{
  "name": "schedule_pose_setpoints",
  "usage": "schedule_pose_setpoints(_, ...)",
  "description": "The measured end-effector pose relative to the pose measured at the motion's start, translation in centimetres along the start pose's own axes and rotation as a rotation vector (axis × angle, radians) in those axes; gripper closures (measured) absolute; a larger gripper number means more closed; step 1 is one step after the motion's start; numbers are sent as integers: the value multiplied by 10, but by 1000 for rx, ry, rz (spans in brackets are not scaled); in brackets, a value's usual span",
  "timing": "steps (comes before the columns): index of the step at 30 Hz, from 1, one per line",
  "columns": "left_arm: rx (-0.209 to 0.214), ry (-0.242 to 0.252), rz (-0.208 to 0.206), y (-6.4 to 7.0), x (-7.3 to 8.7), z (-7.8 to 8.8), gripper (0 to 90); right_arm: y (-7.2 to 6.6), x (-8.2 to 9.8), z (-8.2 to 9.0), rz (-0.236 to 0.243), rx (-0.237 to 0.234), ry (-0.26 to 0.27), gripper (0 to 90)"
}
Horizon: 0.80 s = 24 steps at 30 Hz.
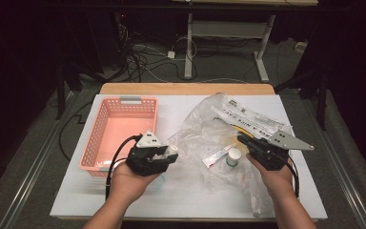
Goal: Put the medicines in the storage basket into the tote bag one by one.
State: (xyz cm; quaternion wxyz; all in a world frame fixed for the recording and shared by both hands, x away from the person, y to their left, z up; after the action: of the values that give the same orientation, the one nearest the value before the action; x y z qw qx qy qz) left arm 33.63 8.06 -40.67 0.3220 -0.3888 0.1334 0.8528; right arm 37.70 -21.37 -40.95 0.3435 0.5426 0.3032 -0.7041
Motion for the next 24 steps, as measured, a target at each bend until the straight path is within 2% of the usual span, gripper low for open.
schedule_pose_setpoints(7, 24, -29, -36, 19, -2, -20, 583, 0, 0, 1, 1, 0, 6, 900)
schedule_pose_setpoints(15, 52, -29, -48, 37, -9, -47, 583, 0, -1, 0, 3, -2, 5, 900)
schedule_pose_setpoints(20, 59, -10, -69, 49, -17, -67, 583, 0, -1, 0, 0, -3, 6, 900)
schedule_pose_setpoints(24, 59, -19, -78, 56, -23, -82, 582, -1, 0, 0, -3, -6, 3, 900)
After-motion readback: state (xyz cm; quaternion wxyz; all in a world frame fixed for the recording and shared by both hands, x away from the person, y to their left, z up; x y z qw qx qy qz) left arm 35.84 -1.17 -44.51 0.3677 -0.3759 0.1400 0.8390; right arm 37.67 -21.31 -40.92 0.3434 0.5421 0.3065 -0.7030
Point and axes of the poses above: each handheld gripper's, and its own axes: z roughly backward along the jaws, x roughly out of its underside, y roughly to its right, the point moved 5 cm from there along -z, roughly forward along the jaws, and after that the axes turned 12 degrees about -x, right-handed, at the moved point
